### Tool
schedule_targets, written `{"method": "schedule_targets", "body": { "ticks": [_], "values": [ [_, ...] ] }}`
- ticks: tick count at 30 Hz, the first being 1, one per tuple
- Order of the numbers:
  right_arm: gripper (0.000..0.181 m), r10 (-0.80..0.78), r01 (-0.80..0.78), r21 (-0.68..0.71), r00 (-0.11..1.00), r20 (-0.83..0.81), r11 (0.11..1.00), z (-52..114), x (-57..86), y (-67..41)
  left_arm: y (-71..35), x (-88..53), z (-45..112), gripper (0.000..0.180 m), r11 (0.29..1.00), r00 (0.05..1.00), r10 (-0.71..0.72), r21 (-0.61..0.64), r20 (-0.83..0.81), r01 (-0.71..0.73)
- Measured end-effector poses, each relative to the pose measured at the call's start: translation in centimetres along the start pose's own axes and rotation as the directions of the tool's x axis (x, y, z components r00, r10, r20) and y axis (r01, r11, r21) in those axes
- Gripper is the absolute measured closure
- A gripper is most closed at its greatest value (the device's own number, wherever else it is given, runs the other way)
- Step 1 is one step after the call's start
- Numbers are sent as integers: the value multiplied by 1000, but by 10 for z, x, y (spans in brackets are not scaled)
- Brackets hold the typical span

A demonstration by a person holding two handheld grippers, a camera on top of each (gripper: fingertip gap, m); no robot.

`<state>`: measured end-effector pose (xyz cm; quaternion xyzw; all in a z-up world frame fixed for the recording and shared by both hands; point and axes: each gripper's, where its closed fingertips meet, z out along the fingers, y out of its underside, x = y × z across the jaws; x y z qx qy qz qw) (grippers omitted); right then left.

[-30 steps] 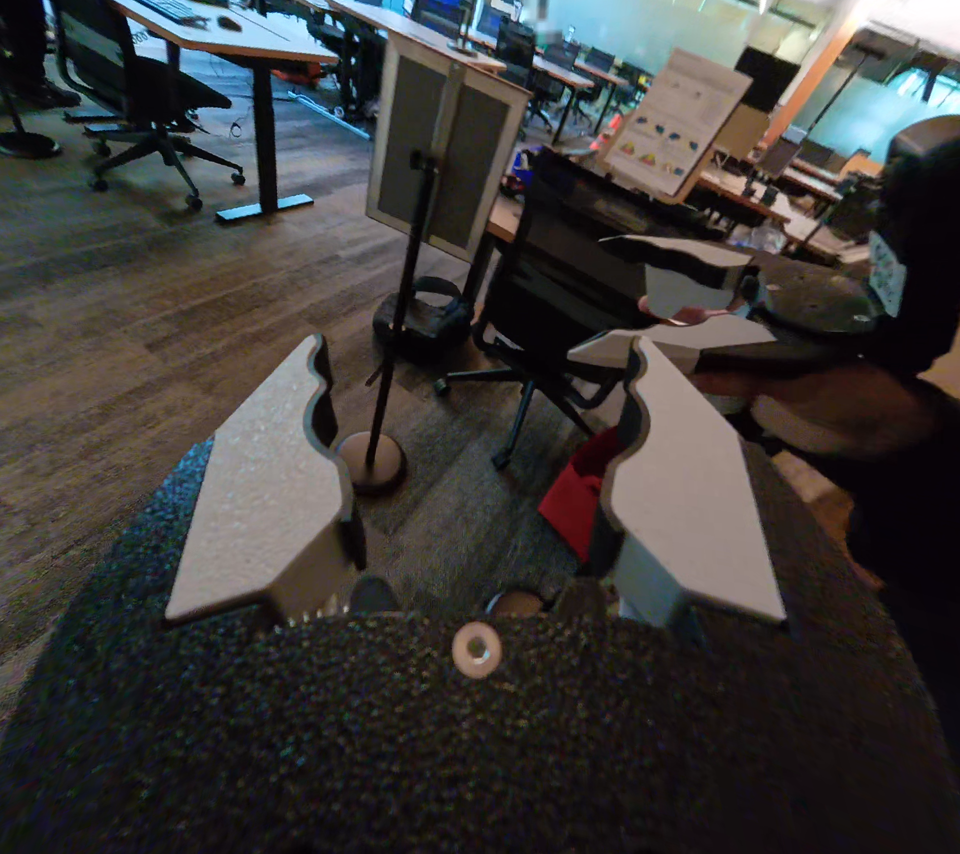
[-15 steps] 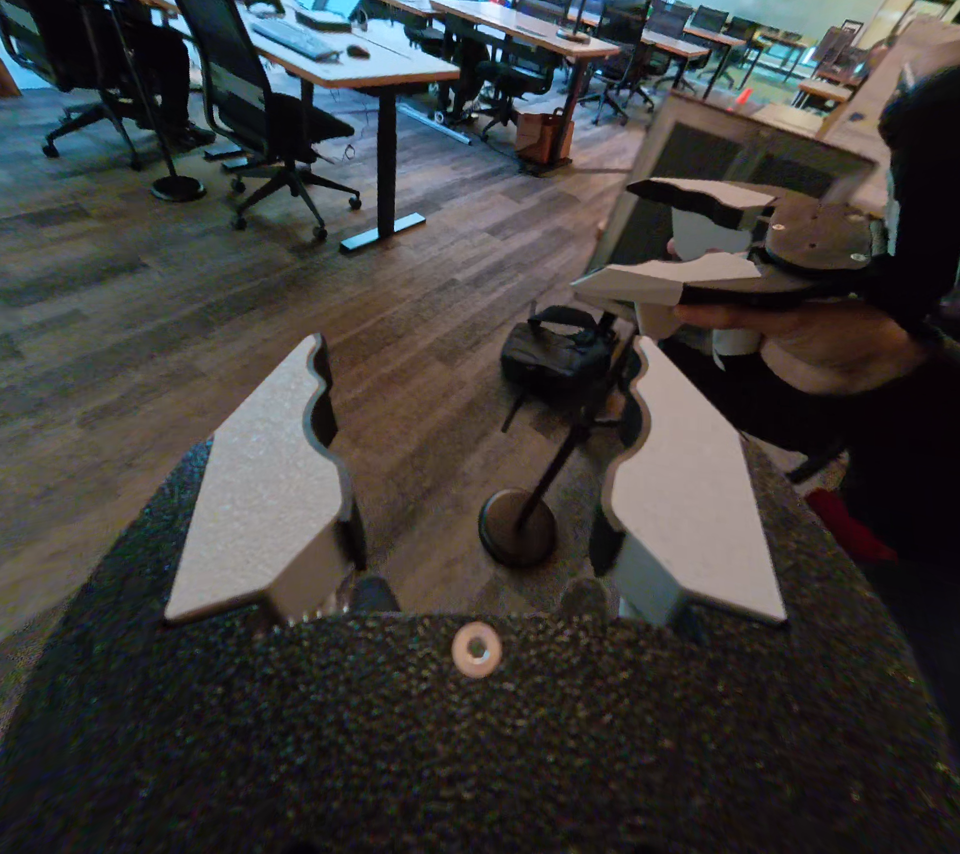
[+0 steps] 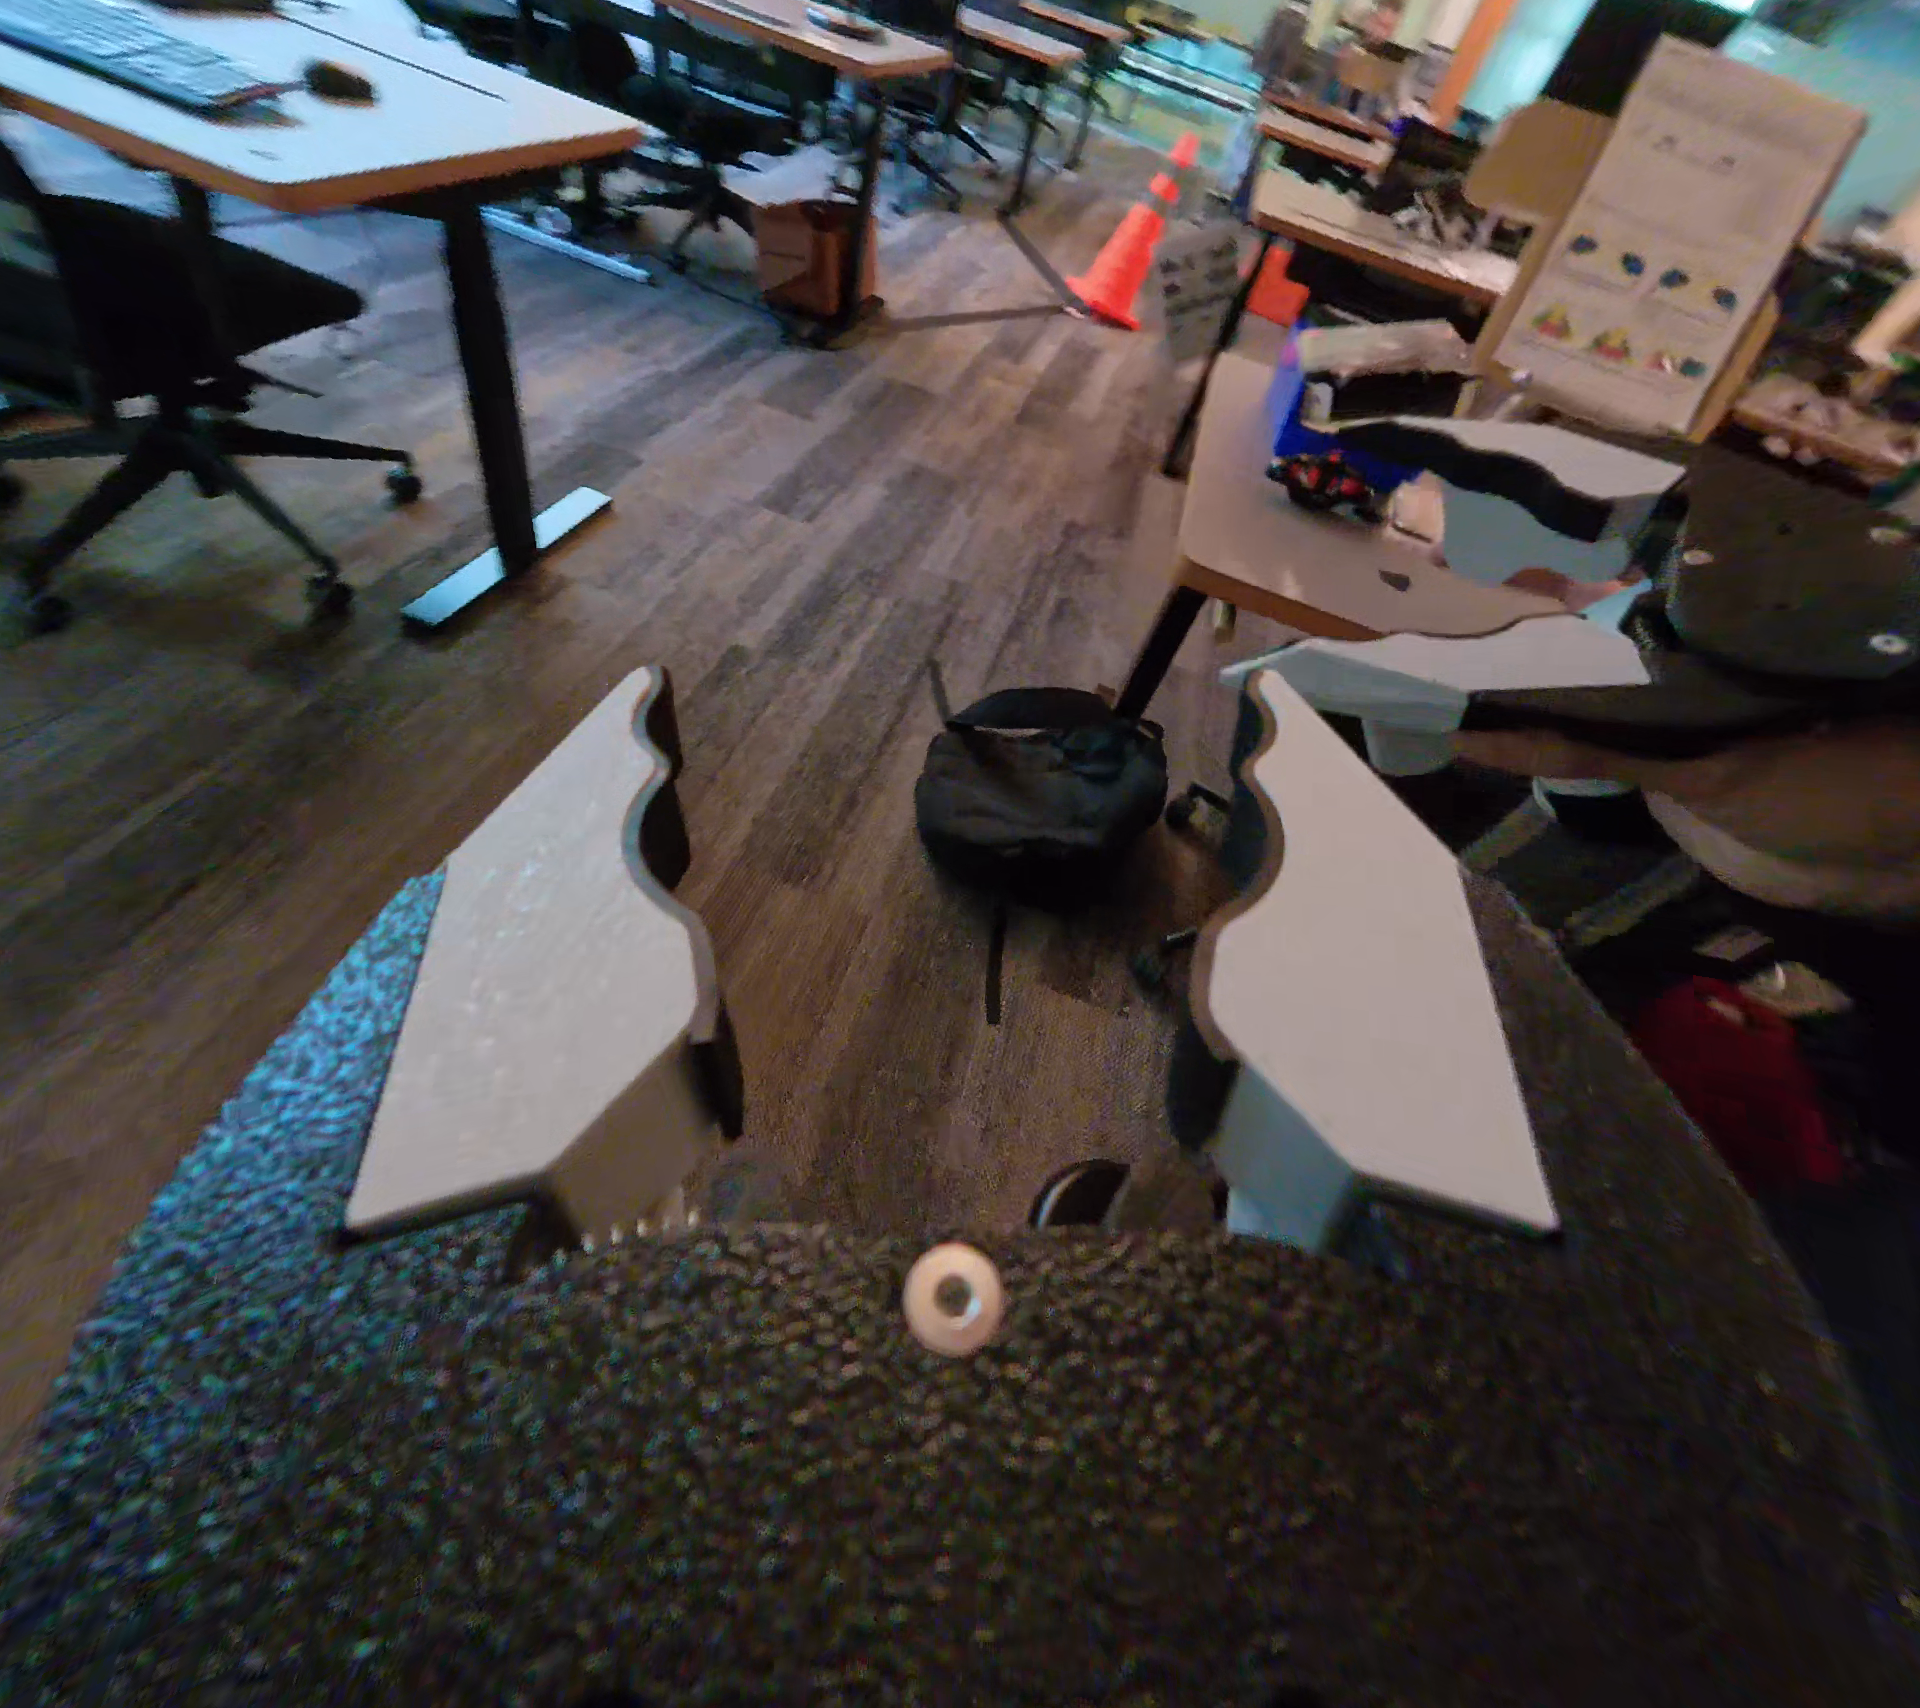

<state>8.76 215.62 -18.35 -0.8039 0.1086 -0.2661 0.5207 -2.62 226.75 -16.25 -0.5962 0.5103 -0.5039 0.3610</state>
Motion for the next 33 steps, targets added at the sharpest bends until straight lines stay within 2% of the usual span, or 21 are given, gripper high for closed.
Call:
{"method": "schedule_targets", "body": {
  "ticks": [4, 7, 9, 11, 14, 19, 23, 26, 33],
  "values": [
    [56, 67, -92, -109, 974, -217, 990, 79, 92, -5, -49, -42, 119, 77, 997, 980, 48, -57, -192, -60],
    [54, 153, -203, -116, 928, -341, 972, 112, 155, -4, -79, -58, 205, 77, 990, 950, 97, -69, -297, -123],
    [54, 204, -272, -120, 892, -403, 955, 127, 192, 4, -90, -70, 263, 75, 989, 949, 50, -115, -313, -90],
    [55, 213, -303, -124, 857, -469, 945, 142, 229, 16, -98, -76, 316, 73, 989, 932, -5, -138, -361, -48],
    [53, 211, -332, -124, 803, -557, 935, 179, 292, 43, -101, -81, 396, 71, 984, 897, 46, -134, -440, -117],
    [54, 190, -333, -130, 771, -608, 934, 276, 412, 85, -116, -118, 531, 67, 935, 860, 214, -158, -463, -318],
    [54, 112, -299, -233, 803, -586, 925, 358, 518, 95, -143, -152, 638, 66, 903, 866, 219, -243, -450, -354],
    [57, 59, -237, -239, 817, -574, 942, 410, 598, 83, -171, -162, 724, 67, 888, 842, 273, -216, -465, -407],
    [58, -67, -185, -298, 741, -668, 936, 472, 778, 87, -216, -111, 961, 69, 899, 746, 265, -122, -612, -420]
  ]
}}
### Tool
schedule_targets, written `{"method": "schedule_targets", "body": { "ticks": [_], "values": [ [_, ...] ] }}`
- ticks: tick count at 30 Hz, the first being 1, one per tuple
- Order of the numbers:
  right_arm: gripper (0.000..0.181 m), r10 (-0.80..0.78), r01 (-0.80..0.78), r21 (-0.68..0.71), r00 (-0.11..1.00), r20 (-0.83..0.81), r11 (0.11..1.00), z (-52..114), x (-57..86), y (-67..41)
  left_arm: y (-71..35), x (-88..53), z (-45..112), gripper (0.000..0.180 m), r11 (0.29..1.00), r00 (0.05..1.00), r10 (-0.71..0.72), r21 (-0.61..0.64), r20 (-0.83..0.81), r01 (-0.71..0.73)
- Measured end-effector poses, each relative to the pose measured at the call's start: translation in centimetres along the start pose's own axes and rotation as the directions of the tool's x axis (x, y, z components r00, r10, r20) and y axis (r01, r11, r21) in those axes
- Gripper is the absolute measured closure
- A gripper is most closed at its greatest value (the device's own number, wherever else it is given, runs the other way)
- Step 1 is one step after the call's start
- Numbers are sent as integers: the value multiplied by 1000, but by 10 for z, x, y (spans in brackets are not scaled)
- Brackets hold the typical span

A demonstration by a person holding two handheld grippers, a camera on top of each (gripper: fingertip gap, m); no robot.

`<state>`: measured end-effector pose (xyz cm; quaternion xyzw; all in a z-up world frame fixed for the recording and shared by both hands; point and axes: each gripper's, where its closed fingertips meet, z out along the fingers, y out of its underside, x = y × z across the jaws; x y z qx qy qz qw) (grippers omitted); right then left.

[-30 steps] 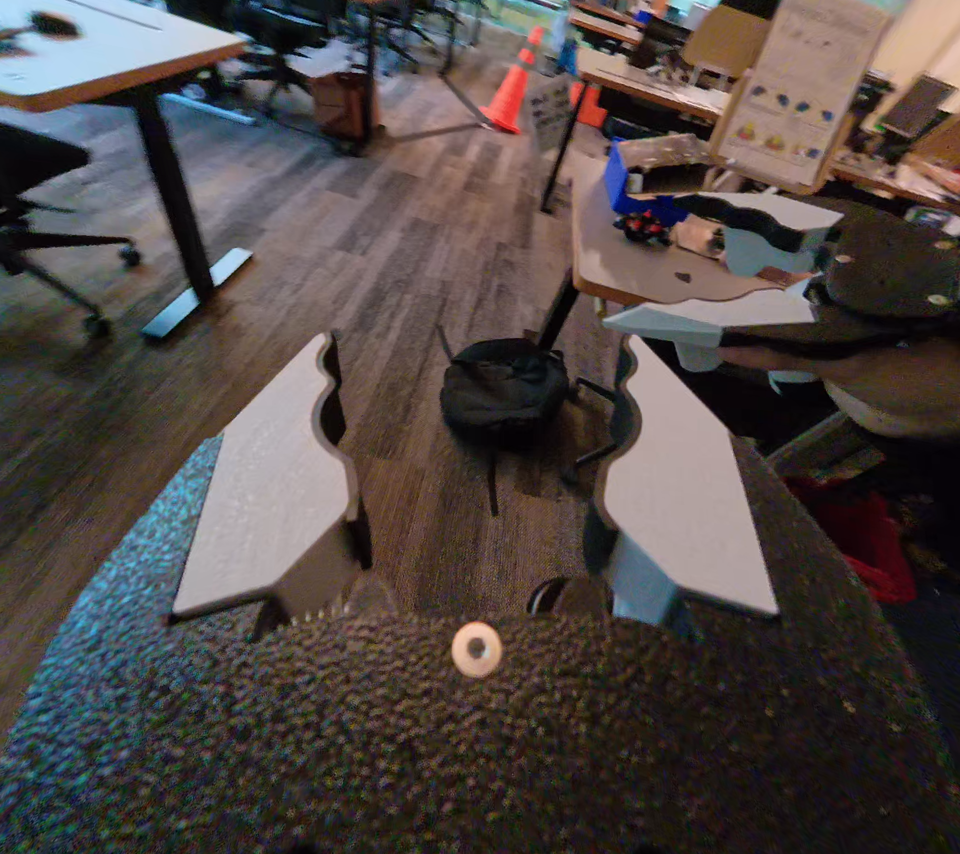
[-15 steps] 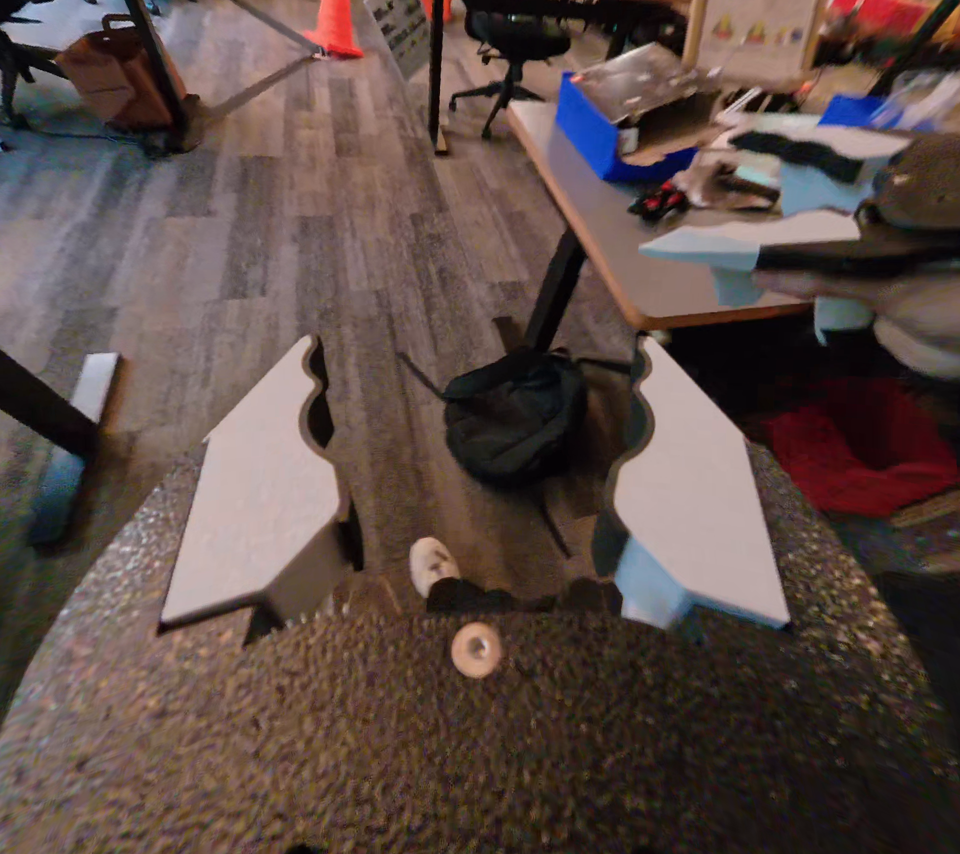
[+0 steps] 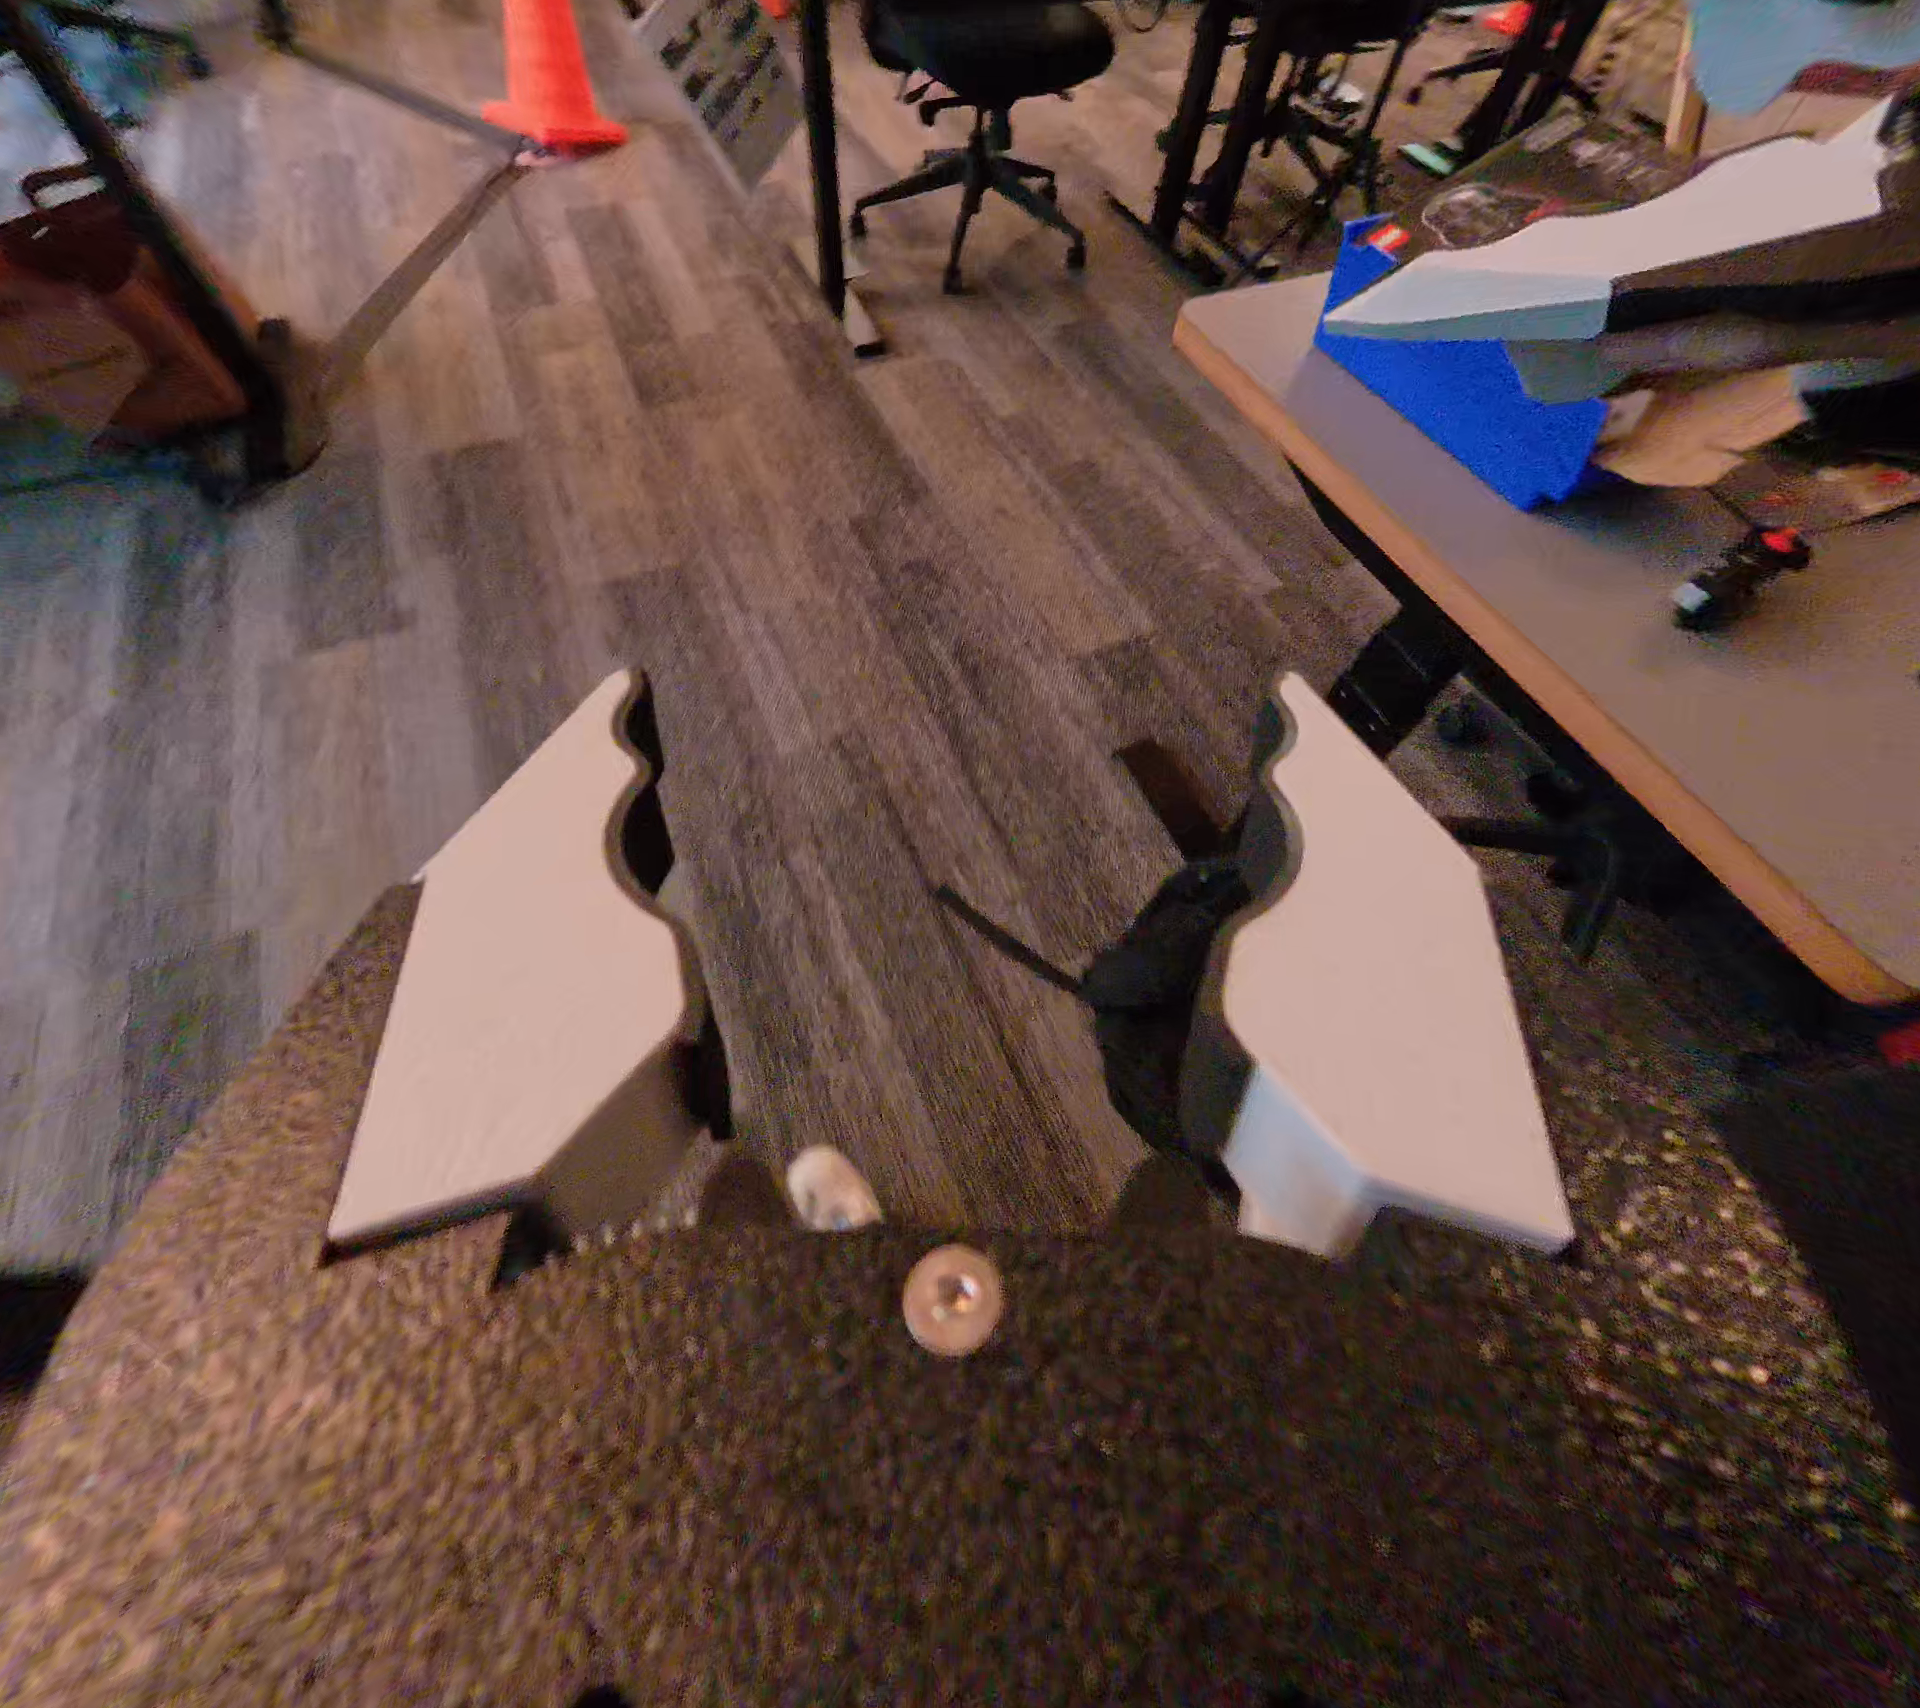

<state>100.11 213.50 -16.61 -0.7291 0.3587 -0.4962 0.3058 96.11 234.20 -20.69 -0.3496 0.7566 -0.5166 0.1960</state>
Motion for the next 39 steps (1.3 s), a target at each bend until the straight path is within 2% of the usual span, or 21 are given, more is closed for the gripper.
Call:
{"method": "schedule_targets", "body": {
  "ticks": [5, 7, 10, 13, 19, 22, 25, 28, 31, 34, 39],
  "values": [
    [58, 20, -46, -117, 975, -220, 992, 127, 100, 21, -66, -72, 173, 70, 992, 975, 117, 56, -186, -109],
    [58, 15, -90, -204, 940, -341, 975, 167, 142, 46, -105, -98, 241, 71, 982, 951, 185, 80, -247, -170],
    [58, 84, -275, -343, 873, -480, 898, 205, 190, 89, -181, -125, 334, 72, 977, 919, 205, 127, -336, -172],
    [59, 198, -434, -327, 805, -559, 840, 232, 227, 105, -241, -131, 421, 72, 976, 874, 211, 136, -438, -167],
    [57, 230, -563, -275, 666, -710, 780, 293, 327, 152, -304, -100, 577, 71, 973, 751, 230, 136, -619, -185],
    [57, 252, -587, -238, 630, -734, 774, 346, 389, 187, -330, -85, 657, 70, 962, 716, 273, 170, -642, -214],
    [58, 269, -585, -222, 634, -725, 780, 407, 464, 222, -352, -70, 738, 71, 930, 635, 356, 189, -686, -316],
    [59, 342, -619, -166, 615, -710, 768, 464, 549, 239, -397, -68, 826, 76, 926, 678, 363, 169, -639, -337],
    [62, 257, -569, -200, 620, -741, 797, 486, 639, 253, -445, -45, 898, 74, 941, 662, 329, 172, -674, -292],
    [65, 214, -561, -192, 577, -789, 805, 485, 713, 267, -473, -7, 973, 76, 932, 619, 346, 181, -705, -315],
    [67, 201, -647, -153, 439, -876, 747, 456, 807, 330, -486, 114, 1087, 77, 939, 447, 296, 173, -844, -296]
  ]
}}
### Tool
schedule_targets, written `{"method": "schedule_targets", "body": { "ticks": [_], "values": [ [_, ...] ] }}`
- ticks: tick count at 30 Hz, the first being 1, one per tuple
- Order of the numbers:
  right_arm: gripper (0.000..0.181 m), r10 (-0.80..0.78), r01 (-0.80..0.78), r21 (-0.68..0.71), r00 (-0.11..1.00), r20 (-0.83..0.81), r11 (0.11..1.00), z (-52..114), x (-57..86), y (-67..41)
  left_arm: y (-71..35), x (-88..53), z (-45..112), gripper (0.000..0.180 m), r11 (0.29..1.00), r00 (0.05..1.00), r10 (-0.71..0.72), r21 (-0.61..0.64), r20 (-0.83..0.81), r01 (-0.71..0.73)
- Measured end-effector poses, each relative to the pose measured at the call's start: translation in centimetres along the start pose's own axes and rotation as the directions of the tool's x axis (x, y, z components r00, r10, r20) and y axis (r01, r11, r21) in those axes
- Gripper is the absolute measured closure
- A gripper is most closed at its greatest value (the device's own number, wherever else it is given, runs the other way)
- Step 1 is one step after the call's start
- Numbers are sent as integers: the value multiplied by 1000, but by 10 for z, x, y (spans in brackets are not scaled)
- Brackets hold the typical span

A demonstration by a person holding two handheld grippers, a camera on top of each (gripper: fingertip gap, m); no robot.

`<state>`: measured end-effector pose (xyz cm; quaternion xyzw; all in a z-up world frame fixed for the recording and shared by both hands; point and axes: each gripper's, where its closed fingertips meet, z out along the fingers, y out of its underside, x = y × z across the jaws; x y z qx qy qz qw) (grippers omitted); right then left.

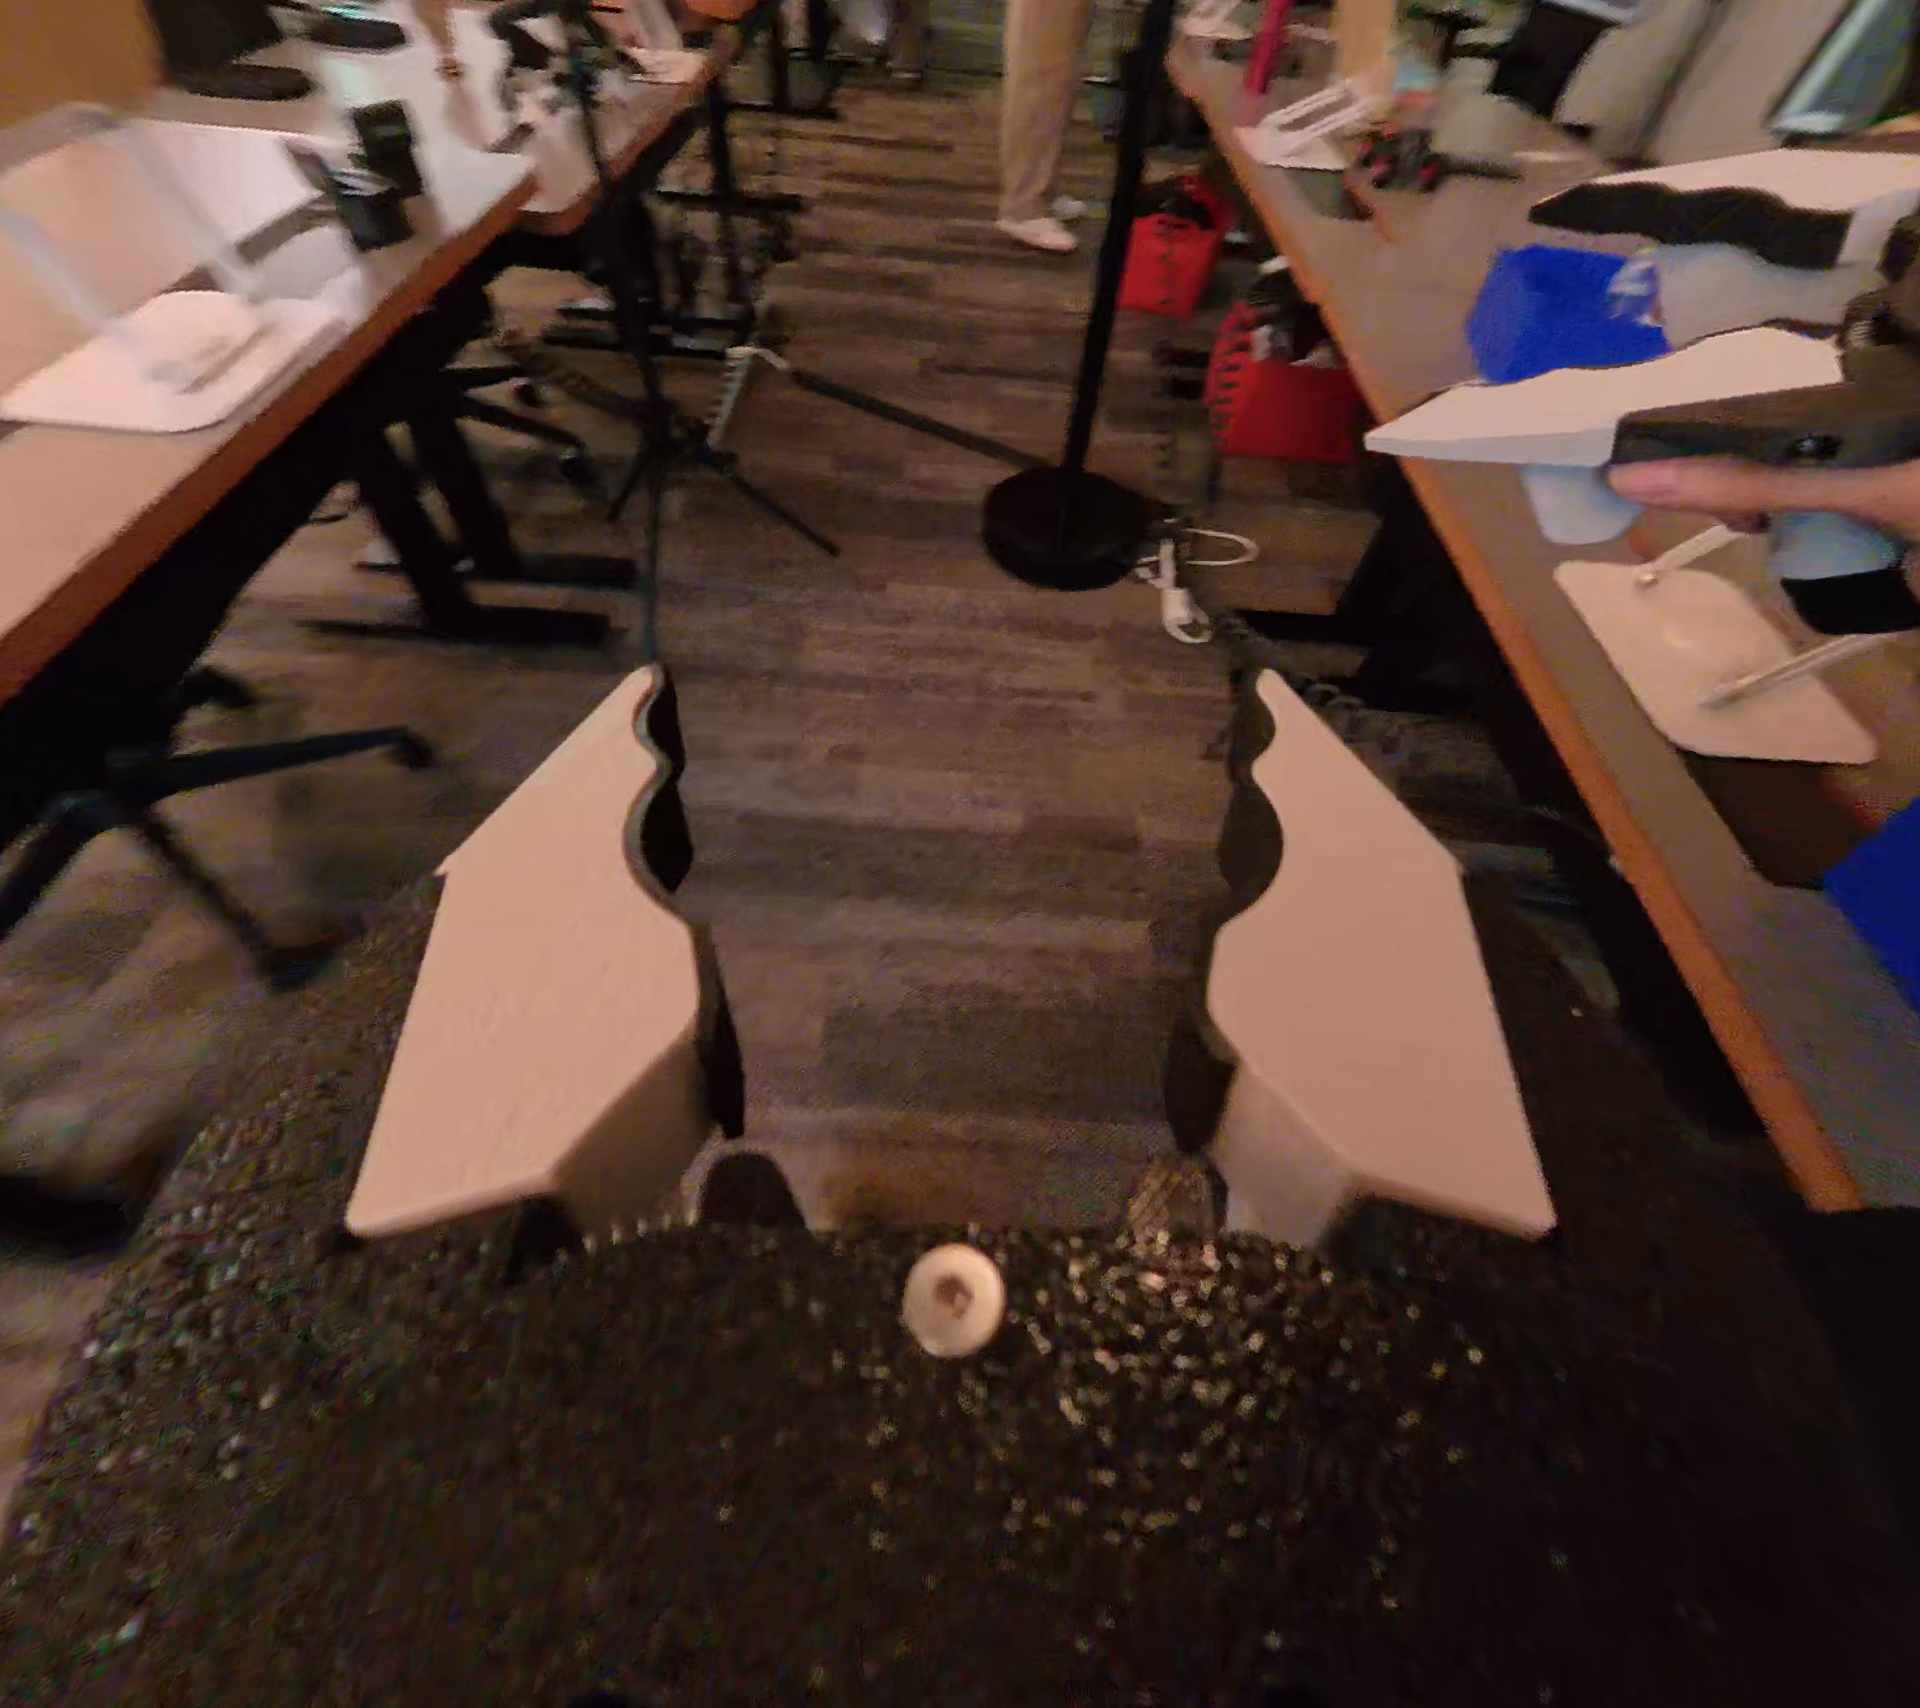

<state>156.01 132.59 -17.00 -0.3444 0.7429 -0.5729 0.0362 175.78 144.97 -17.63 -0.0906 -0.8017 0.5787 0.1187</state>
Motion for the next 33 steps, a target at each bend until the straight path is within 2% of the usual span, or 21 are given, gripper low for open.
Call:
{"method": "schedule_targets", "body": {
  "ticks": [4, 7, 9, 14, 17, 25, 29, 31, 33],
  "values": [
    [68, 63, -66, -31, 994, -94, 997, 75, 60, -4, -20, -32, 137, 81, 997, 986, 34, -59, -161, -44],
    [74, 65, -78, -55, 978, -200, 995, 130, 109, -12, -57, -51, 232, 83, 996, 952, 76, -23, -295, -87],
    [73, 66, -103, -126, 961, -270, 987, 168, 146, -9, -90, -60, 289, 82, 995, 920, 82, -19, -383, -97],
    [78, -6, -109, -227, 892, -453, 968, 227, 243, -7, -162, -71, 420, 83, 988, 843, 136, 12, -521, -151],
    [91, -47, -108, -271, 860, -508, 956, 249, 286, 4, -186, -60, 487, 84, 987, 792, 131, 3, -596, -160],
    [108, -175, -30, -317, 784, -595, 948, 336, 439, 31, -225, -26, 662, 87, 974, 719, 189, 36, -669, -222],
    [113, -260, 78, -321, 775, -575, 944, 405, 530, 28, -261, -26, 757, 87, 960, 734, 253, 71, -630, -271],
    [113, -301, 108, -353, 777, -553, 929, 438, 575, 24, -284, -25, 800, 87, 966, 750, 233, 58, -619, -252],
    [122, -322, 169, -314, 777, -540, 934, 471, 618, 8, -306, -21, 836, 89, 972, 752, 224, 86, -620, -219]
  ]
}}
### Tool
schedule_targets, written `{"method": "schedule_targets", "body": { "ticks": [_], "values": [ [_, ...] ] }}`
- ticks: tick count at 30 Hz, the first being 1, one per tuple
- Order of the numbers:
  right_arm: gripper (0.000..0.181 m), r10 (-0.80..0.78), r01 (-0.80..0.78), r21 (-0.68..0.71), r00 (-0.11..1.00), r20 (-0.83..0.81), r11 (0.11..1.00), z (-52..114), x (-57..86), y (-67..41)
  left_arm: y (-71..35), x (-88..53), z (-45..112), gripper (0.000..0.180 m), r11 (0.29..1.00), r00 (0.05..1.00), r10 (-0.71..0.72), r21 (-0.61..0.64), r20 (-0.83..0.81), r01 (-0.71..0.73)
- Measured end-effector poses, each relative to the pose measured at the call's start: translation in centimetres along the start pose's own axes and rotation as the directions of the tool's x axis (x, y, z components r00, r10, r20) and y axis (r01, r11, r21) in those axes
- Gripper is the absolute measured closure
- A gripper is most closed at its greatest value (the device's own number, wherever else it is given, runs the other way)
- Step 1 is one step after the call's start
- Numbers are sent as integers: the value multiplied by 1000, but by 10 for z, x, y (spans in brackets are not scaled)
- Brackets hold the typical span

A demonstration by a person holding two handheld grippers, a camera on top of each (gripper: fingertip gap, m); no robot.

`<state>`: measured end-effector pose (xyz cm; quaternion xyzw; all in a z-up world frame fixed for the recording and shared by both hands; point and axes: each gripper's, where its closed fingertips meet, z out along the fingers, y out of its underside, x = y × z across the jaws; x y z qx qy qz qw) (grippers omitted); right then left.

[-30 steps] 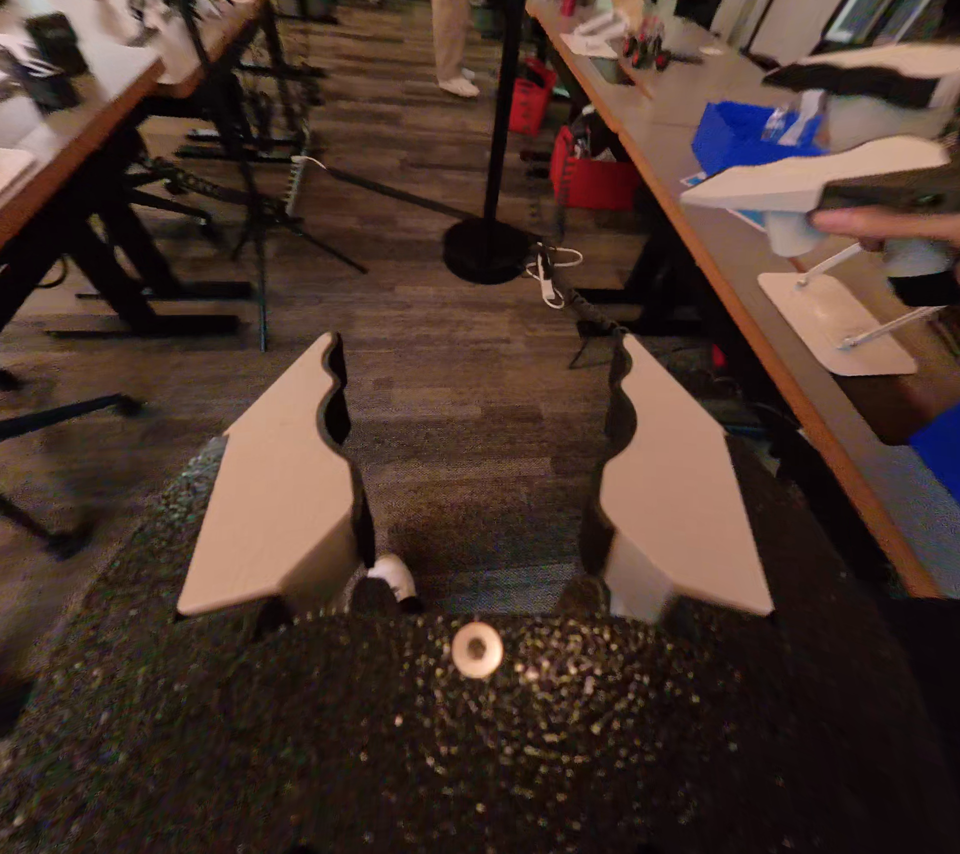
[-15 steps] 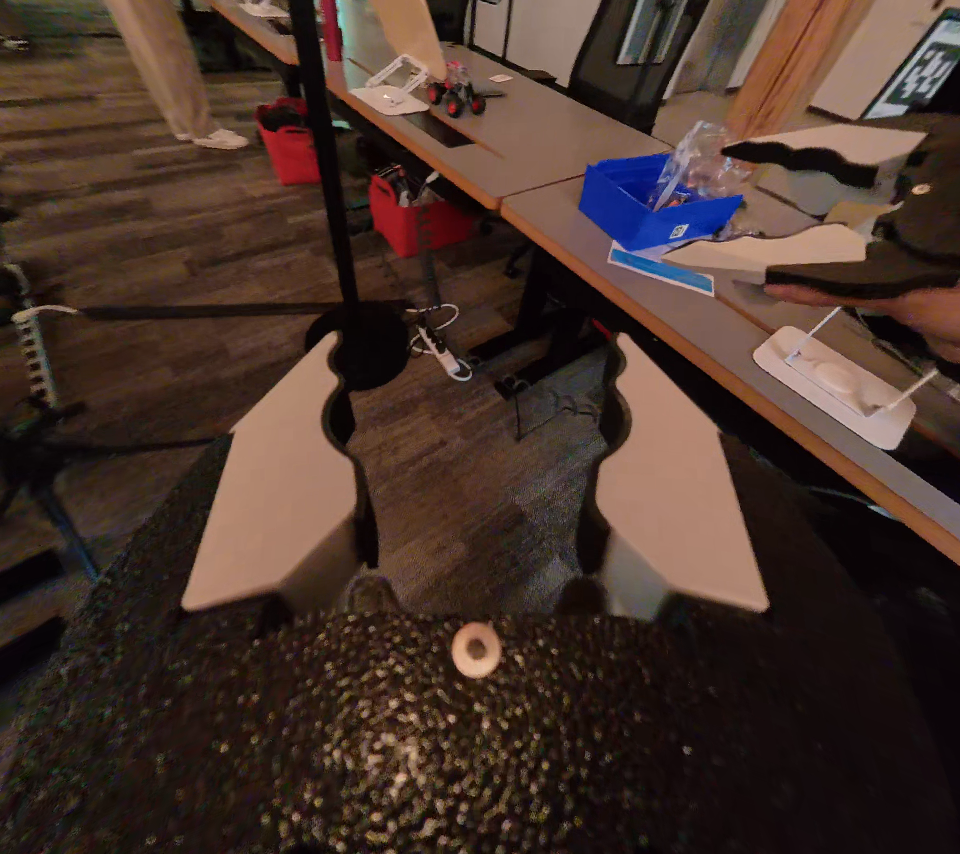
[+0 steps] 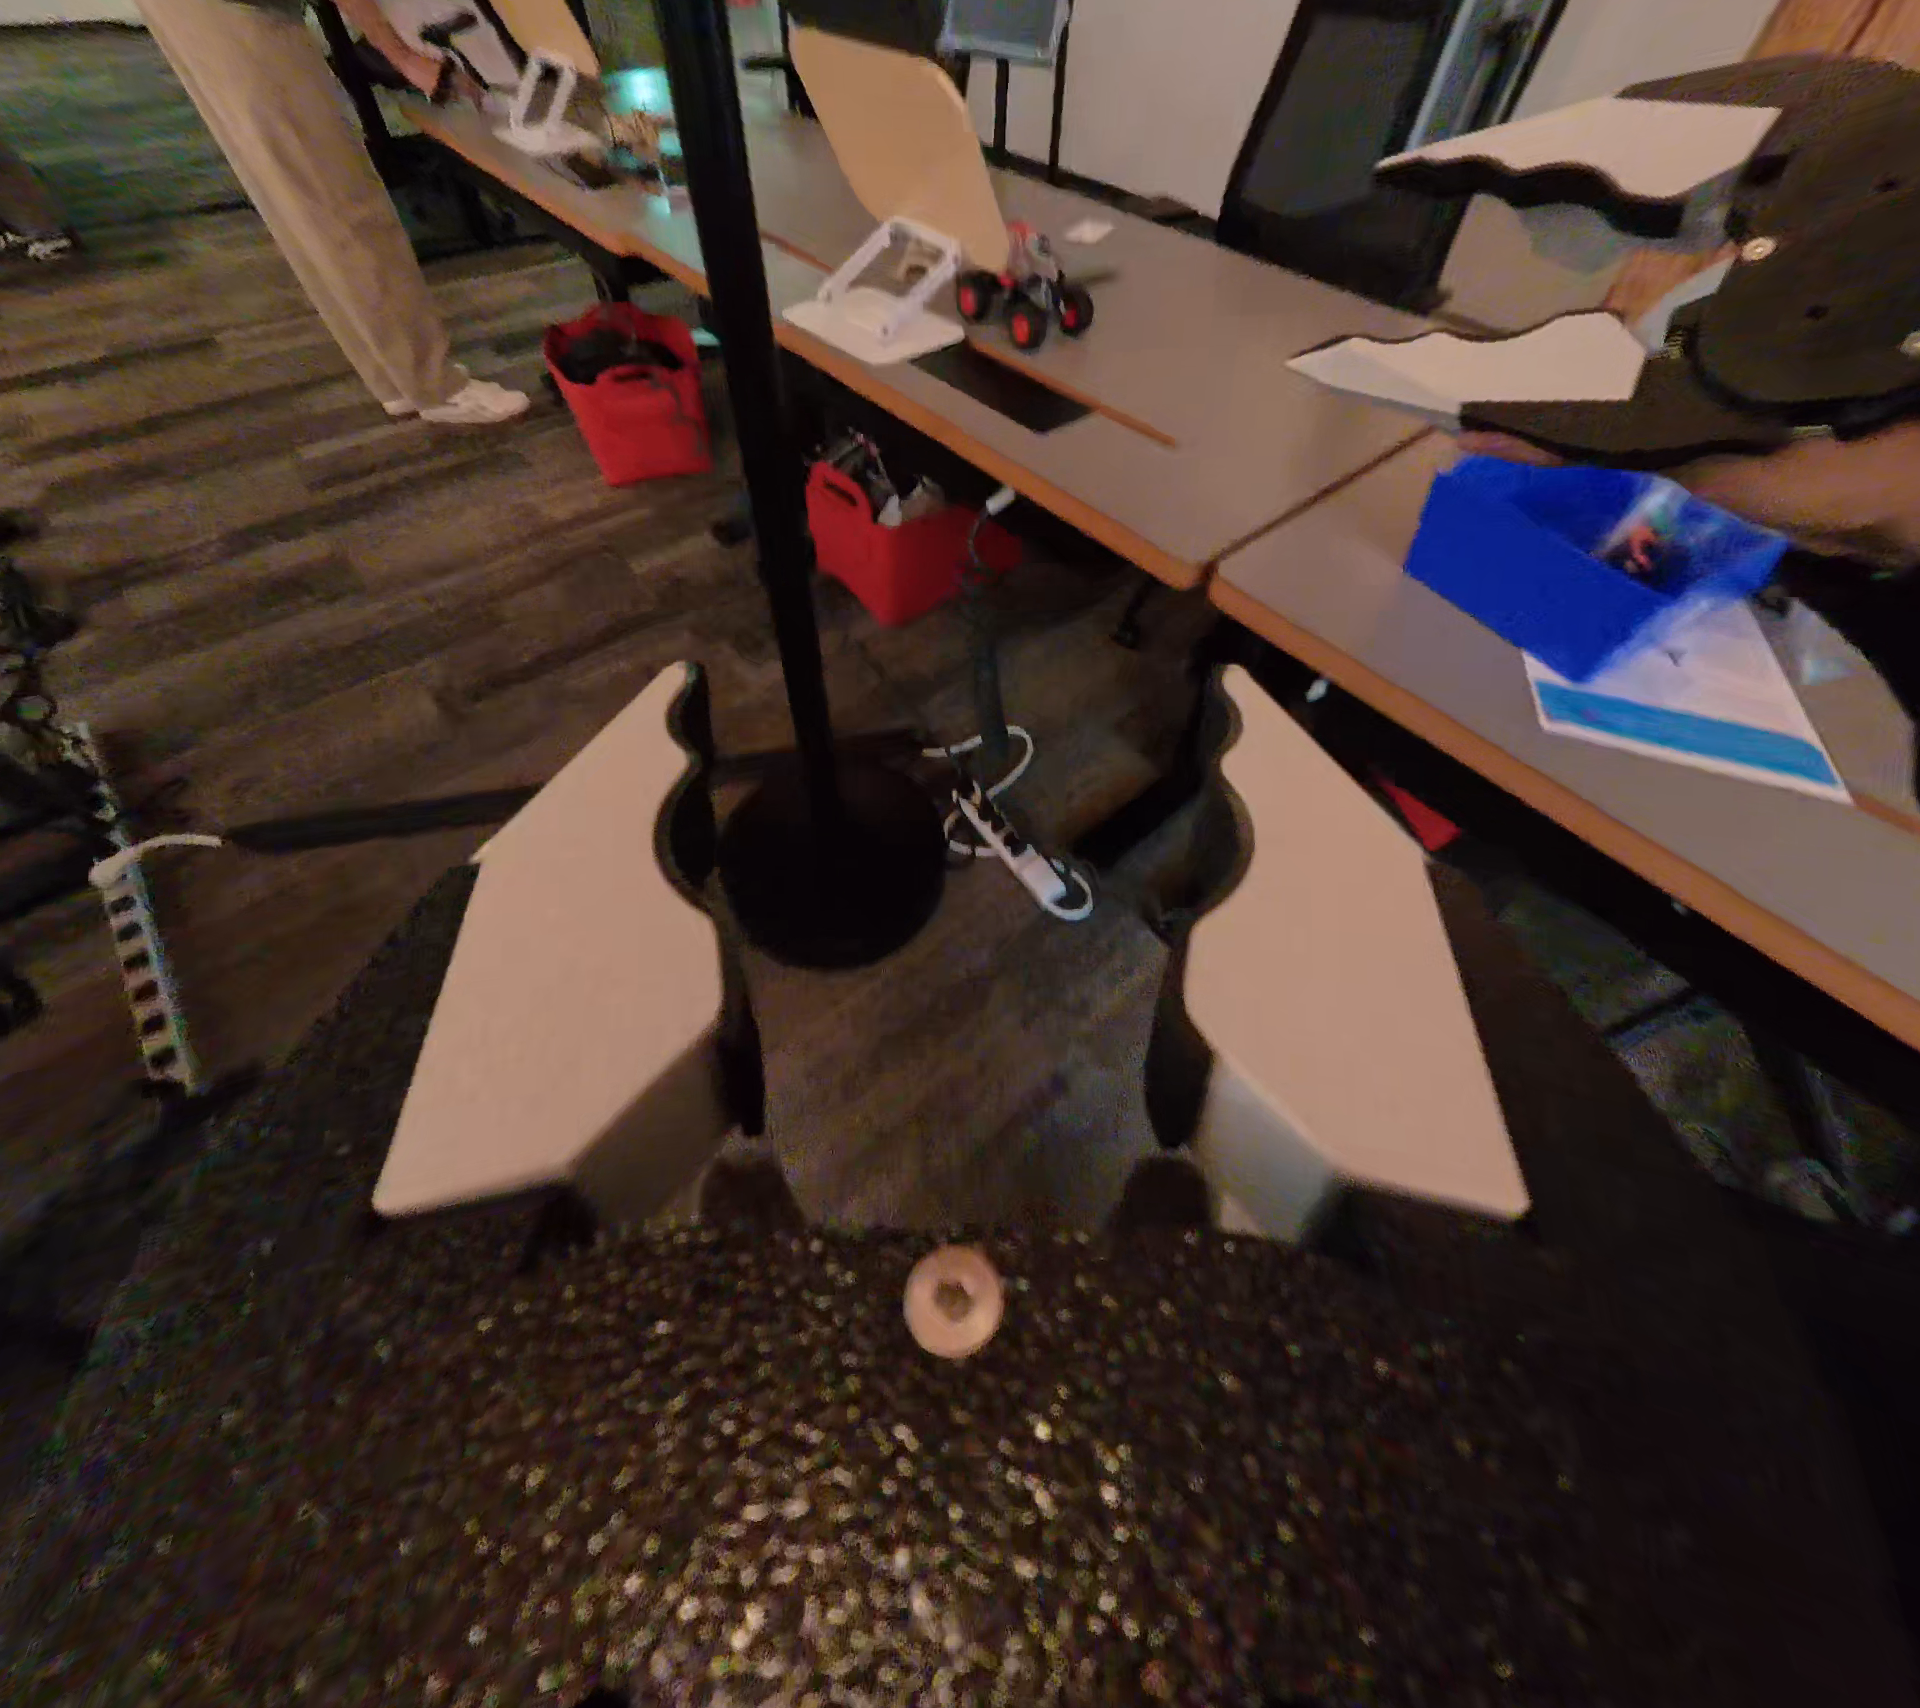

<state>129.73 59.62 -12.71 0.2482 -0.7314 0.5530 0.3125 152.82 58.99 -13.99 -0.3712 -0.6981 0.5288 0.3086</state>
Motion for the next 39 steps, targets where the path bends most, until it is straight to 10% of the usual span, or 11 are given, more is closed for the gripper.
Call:
{"method": "schedule_targets", "body": {
  "ticks": [18, 39],
  "values": [
    [125, -265, 258, -66, 916, -301, 964, 275, 176, -93, -89, -204, 209, 95, 995, 981, 76, 78, -180, -62],
    [79, 282, -336, -336, 938, -201, 880, 402, 36, -33, -108, -246, 310, 66, 996, 873, 82, 11, -480, -87]
  ]
}}
